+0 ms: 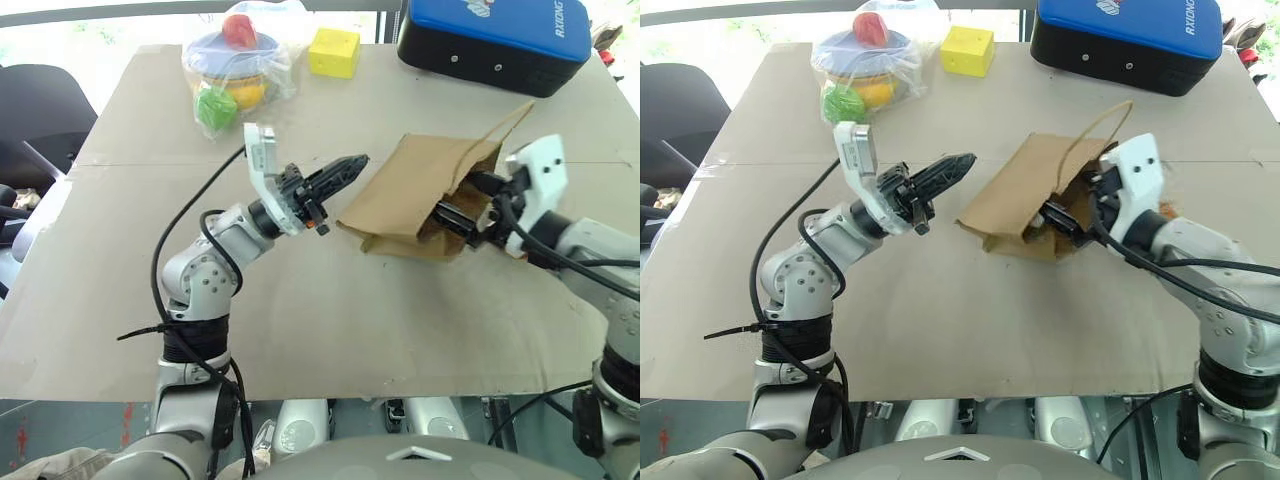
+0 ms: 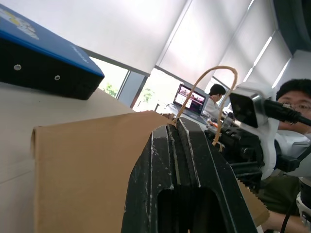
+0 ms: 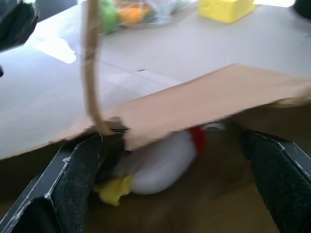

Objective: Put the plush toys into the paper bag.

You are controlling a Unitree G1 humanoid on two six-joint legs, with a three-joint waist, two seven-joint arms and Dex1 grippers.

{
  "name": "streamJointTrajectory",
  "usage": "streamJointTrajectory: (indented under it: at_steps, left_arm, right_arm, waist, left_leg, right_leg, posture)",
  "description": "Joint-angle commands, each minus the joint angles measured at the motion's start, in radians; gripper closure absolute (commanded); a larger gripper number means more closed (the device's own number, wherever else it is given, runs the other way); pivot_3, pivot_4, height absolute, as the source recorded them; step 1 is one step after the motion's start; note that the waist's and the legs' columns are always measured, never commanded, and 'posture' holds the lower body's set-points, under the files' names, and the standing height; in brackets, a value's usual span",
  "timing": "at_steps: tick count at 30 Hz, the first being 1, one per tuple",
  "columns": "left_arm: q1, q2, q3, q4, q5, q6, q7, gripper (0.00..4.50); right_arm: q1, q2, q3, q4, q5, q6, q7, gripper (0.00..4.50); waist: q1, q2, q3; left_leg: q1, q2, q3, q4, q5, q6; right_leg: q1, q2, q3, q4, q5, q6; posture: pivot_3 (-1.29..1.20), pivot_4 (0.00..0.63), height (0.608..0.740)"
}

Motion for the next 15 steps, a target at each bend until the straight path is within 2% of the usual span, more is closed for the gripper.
streamJointTrajectory:
  at_steps: [1,4,6,9,12,15]
  left_arm:
    - [-0.017,0.074,-0.02,-0.084,-0.034,0.072,-0.037,4.5]
    - [-0.042,0.133,-0.052,-0.144,-0.037,0.105,-0.063,3.53]
    - [-0.064,0.157,-0.088,-0.163,-0.008,0.118,-0.061,2.71]
    - [-0.119,0.155,-0.142,-0.157,0.05,0.139,-0.003,1.22]
    - [-0.176,0.176,-0.234,-0.149,0.164,0.076,-0.052,0.06]
    - [-0.224,0.159,-0.284,-0.097,0.25,0.029,-0.053,0.06]
  right_arm:
    - [-0.048,0.049,0.115,0.029,-0.056,-0.073,-0.031,0.03]
    - [-0.065,0.083,0.16,0.054,-0.083,-0.106,-0.041,0.0]
    - [-0.071,0.1,0.175,0.062,-0.09,-0.12,-0.044,0.0]
    - [-0.074,0.117,0.194,0.065,-0.099,-0.132,-0.045,0.0]
    - [-0.078,0.132,0.205,0.07,-0.106,-0.144,-0.049,0.0]
    - [-0.077,0.142,0.213,0.074,-0.113,-0.154,-0.053,0.0]
  waist:
    - [-0.005,-0.001,0.0]
    - [-0.002,0.0,0.0]
    - [0.005,0.0,0.0]
    - [0.005,0.0,0.0]
    - [0.003,0.0,0.0]
    - [-0.001,0.0,0.0]
  left_leg:
    - [0.0,0.0,0.0,0.0,0.0,0.0]
    - [0.0,0.0,0.0,0.0,0.0,0.0]
    - [0.0,0.0,-0.001,0.0,0.0,0.0]
    - [-0.001,-0.001,-0.001,0.0,0.0,0.0]
    - [-0.001,-0.001,-0.001,0.0,0.0,0.0]
    - [0.0,-0.001,-0.001,0.0,0.0,0.0]
  right_leg:
    - [0.0,0.0,0.0,0.0,0.0,0.0]
    - [0.0,0.0,0.0,0.001,0.0,0.0]
    - [0.0,0.0,-0.001,0.0,0.0,0.0]
    - [0.0,-0.001,-0.001,-0.001,0.0,0.0]
    - [0.0,-0.001,-0.001,0.0,0.0,0.0]
    - [0.0,0.0,-0.001,0.0,0.0,0.0]
  posture:
    - [0.0,0.15,0.729]
    - [0.0,0.15,0.729]
    - [0.0,0.15,0.729]
    - [0.0,0.15,0.729]
    - [0.0,0.15,0.729]
    - [0.0,0.15,0.729]
